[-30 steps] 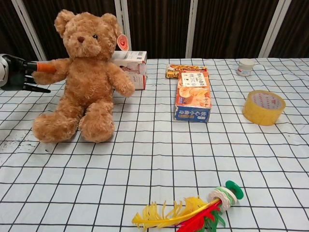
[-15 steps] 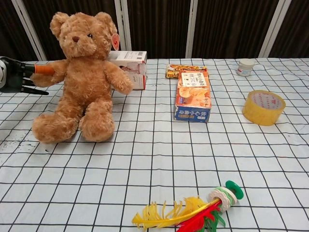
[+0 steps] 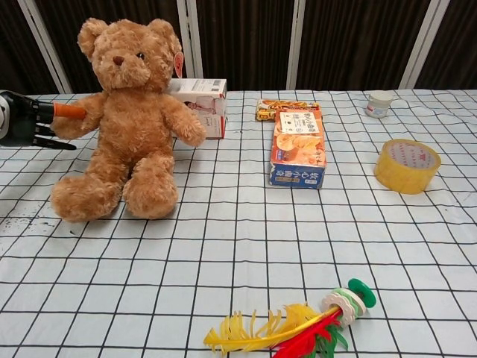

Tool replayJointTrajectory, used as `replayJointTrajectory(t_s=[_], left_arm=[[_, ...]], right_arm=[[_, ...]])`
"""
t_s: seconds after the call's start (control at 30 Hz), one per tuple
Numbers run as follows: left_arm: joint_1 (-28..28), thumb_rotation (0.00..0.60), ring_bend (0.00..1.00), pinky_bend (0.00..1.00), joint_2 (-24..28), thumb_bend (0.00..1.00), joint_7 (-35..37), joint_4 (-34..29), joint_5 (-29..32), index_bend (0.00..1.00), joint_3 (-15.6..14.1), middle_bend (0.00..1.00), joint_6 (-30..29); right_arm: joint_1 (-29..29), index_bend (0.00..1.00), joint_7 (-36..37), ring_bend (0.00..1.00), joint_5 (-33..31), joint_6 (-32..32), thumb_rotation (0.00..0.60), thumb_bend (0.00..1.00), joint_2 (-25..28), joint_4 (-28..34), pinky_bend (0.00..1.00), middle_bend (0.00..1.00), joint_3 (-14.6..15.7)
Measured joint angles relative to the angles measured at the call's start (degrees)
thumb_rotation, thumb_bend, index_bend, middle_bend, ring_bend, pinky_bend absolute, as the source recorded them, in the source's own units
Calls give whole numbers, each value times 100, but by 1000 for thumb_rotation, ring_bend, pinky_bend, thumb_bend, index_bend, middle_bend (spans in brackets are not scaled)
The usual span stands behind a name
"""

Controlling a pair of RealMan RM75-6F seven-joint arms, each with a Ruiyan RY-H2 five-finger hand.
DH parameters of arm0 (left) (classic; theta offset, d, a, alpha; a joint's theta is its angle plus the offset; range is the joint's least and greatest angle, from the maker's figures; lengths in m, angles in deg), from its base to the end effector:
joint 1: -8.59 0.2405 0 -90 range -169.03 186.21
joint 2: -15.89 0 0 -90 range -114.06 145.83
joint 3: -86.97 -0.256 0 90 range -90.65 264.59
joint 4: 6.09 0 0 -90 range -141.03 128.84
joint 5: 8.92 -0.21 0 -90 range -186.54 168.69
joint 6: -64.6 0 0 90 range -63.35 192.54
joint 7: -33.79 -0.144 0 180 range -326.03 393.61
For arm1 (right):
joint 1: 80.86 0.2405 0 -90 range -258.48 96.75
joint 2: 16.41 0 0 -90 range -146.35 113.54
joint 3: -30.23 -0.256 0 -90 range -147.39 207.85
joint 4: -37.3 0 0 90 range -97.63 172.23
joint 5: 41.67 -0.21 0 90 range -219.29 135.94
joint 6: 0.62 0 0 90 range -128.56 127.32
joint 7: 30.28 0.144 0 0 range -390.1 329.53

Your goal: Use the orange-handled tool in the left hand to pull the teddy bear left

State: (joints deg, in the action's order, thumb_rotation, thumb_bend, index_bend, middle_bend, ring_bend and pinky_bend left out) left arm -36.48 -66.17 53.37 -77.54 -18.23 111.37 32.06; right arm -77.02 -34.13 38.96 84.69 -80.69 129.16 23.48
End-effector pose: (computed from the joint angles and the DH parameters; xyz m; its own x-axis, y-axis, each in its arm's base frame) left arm -0.2359 0.4222 0.0441 -0.7336 0.0377 0.6786 0.5816 0.5514 0.5981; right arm -0.3219 -0.1887 0.1746 0.4496 0.0565 0.8915 -0.8909 0.1006 0.4429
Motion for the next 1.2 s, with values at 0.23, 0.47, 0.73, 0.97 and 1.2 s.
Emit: replayJointTrajectory(t_s=[0.23, 0.47, 0.73, 0.97, 1.2], left_arm=[[67, 600, 5, 151, 17, 283, 94, -57, -174, 124, 128, 137, 35], [243, 600, 0, 115, 33, 226, 214, -122, -792, 0, 233, 0, 82], [833, 600, 0, 85, 579, 222, 461, -816, -1773, 0, 418, 0, 63], [1624, 600, 0, 42, 1965, 235, 323, -2041, -2690, 0, 373, 0, -163], [2658, 600, 0, 34, 3520, 249, -424, -3087, -4198, 59, -157, 2, -1036]], right_arm=[[4, 31, -19, 193, 5, -6, 600, 367, -7, 1, 62, 116, 6], [7, 31, -31, 193, 8, -14, 600, 368, -10, 3, 62, 116, 10], [15, 31, -13, 192, 38, -16, 600, 367, -11, -4, 62, 116, 14], [10, 31, -25, 193, 81, 43, 600, 367, 10, 47, 62, 116, 6], [-13, 31, 0, 193, 110, 123, 600, 367, 53, 117, 62, 116, -11]])
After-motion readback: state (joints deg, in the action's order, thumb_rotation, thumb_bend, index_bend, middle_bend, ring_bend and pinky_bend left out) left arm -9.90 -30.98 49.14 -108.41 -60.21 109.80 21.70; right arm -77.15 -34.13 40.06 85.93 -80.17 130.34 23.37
